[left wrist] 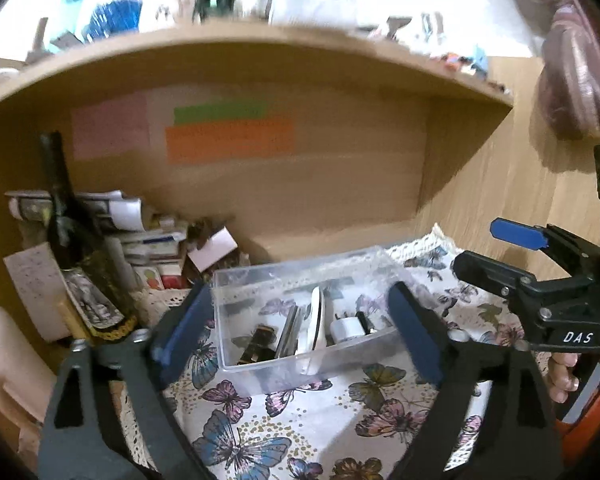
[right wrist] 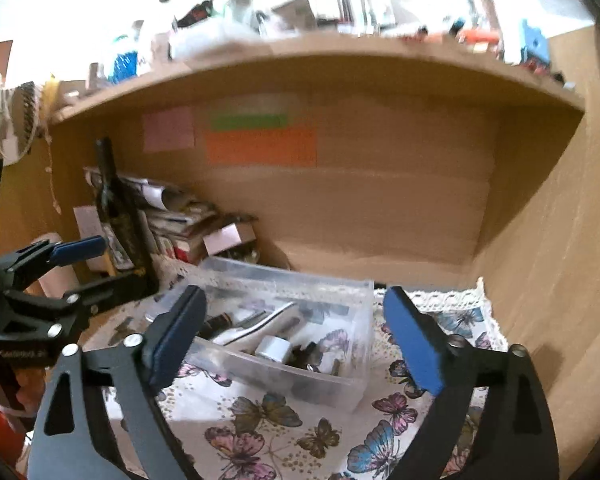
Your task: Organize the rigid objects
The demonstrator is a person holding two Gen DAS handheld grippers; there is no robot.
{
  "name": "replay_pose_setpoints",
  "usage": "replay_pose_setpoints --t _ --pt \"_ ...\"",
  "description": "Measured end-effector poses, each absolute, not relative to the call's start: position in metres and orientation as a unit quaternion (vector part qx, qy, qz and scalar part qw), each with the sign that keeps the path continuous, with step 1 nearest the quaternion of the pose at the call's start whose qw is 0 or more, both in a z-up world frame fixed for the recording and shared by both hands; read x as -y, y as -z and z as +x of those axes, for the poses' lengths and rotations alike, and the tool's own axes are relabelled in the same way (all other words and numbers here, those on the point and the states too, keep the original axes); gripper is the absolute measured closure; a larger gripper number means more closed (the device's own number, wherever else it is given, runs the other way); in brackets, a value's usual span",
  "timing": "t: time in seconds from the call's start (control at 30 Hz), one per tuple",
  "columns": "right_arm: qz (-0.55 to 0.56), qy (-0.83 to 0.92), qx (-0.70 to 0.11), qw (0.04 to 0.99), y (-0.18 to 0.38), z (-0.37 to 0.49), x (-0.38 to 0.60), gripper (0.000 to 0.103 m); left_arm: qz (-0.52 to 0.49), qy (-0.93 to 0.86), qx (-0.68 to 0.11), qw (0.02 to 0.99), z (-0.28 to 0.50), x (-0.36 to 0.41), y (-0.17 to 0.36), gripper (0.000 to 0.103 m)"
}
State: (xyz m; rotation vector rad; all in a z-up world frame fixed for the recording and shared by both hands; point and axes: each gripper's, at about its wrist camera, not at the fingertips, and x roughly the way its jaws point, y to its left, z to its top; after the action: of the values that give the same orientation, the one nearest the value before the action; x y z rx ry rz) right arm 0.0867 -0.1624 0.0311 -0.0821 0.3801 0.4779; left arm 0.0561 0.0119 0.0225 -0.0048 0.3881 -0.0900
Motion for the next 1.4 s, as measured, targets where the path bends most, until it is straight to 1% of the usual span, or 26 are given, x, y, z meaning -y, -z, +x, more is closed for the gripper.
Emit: replay_pose_setpoints --t 0.03,0.1,0.2,0.53,1.4 --pt "-0.039 -0.233 -0.181 0.955 -0.033 0.082 0.164 0.003 -0.004 0.042 -0.187 0.982 0.051 -0.012 -0.024 0.004" --pt "-0.037 -0.226 -0.166 0.959 -0.037 0.072 0.167 0.0 -0.007 0.036 -0.176 0.984 0.04 -0.011 -0.028 0.003" --pt "-0.035 -0.229 -0.155 0.96 -0.04 0.061 0.168 0.0 -0.016 0.032 -0.16 0.986 0.025 -0.012 -0.032 0.0" --pt "-0.033 -0.234 -0.138 0.962 -0.042 0.037 0.172 0.0 -0.02 0.027 -0.147 0.989 0.007 -0.009 -0.035 0.0" --pt "-0.028 -0.232 -0.141 0.962 -0.041 0.039 0.172 0.0 -0.036 0.027 -0.154 0.987 0.008 -0.011 -0.032 0.0"
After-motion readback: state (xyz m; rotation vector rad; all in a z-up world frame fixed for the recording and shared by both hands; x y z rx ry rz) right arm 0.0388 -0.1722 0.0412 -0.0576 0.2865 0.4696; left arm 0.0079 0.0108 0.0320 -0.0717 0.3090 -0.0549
